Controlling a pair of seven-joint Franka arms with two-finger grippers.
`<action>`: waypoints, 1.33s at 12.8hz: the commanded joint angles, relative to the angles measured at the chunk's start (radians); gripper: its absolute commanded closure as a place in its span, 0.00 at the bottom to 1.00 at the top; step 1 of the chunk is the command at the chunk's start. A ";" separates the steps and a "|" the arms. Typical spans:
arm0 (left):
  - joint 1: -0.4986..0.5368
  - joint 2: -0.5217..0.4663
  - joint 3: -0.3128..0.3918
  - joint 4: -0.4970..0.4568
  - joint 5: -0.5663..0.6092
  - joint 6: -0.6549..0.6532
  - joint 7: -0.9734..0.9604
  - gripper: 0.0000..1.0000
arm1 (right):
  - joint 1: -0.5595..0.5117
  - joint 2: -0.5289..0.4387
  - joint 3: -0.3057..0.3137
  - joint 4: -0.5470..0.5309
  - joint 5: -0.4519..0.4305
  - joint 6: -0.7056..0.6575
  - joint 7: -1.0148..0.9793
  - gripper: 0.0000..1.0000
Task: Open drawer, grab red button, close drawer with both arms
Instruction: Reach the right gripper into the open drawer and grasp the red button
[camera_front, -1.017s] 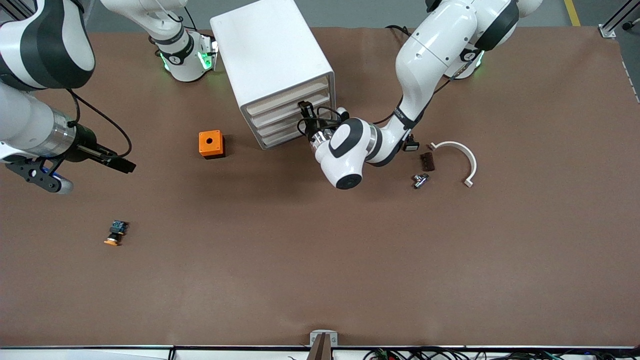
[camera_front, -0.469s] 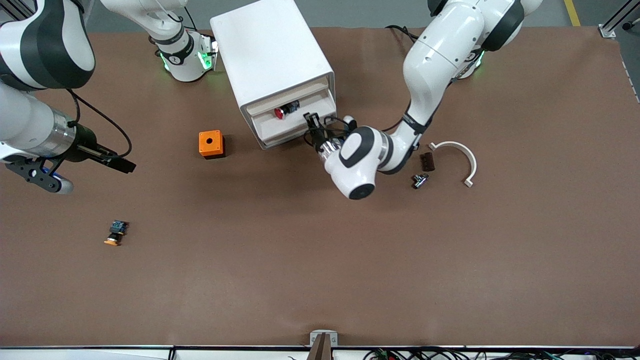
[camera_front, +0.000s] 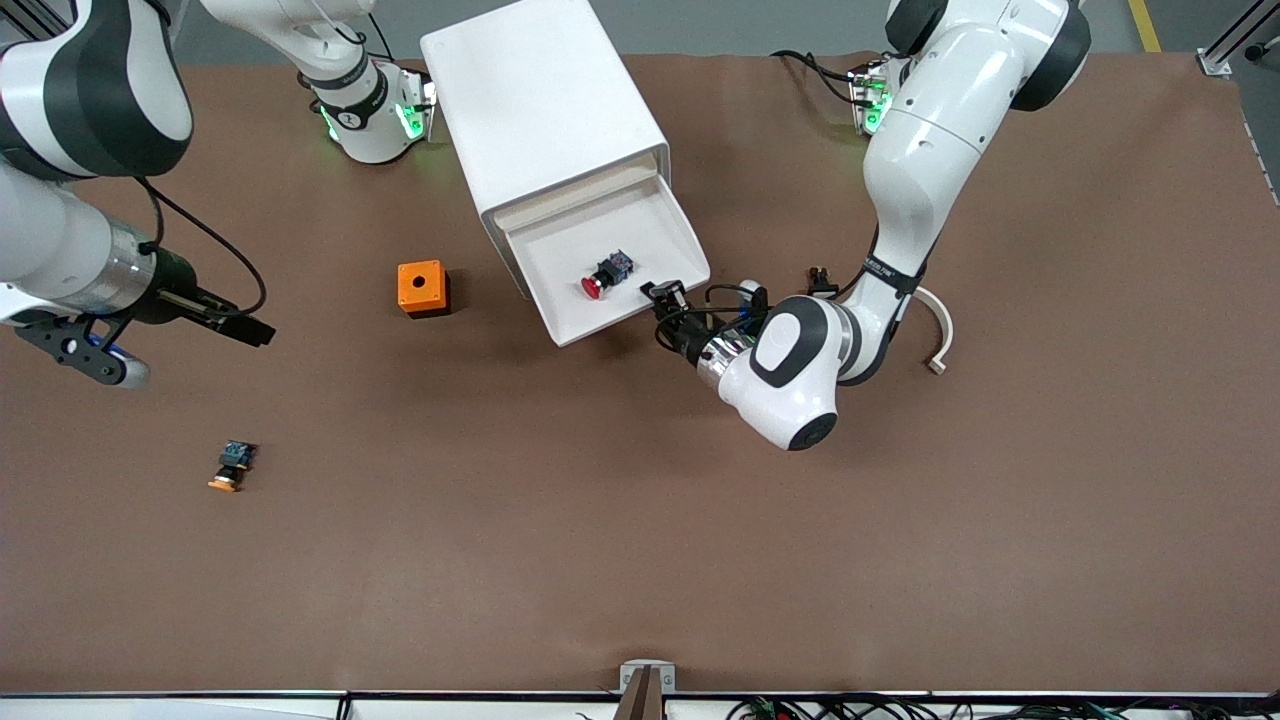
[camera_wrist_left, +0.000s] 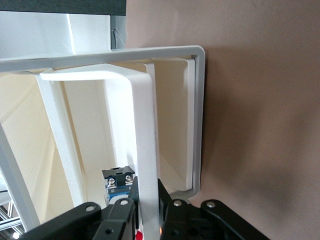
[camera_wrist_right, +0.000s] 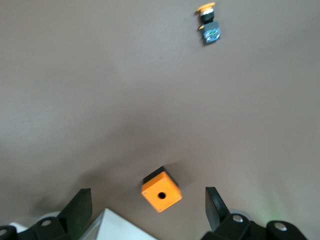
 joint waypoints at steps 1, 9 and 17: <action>-0.008 0.005 0.015 0.023 0.006 0.051 0.025 0.05 | 0.165 -0.009 -0.002 0.003 0.011 0.031 0.302 0.00; 0.052 -0.024 0.131 0.063 0.023 0.039 0.285 0.00 | 0.613 0.147 -0.006 0.000 -0.095 0.250 0.892 0.00; 0.090 -0.136 0.173 0.067 0.306 0.028 0.783 0.00 | 0.750 0.301 -0.006 -0.025 -0.155 0.372 1.068 0.00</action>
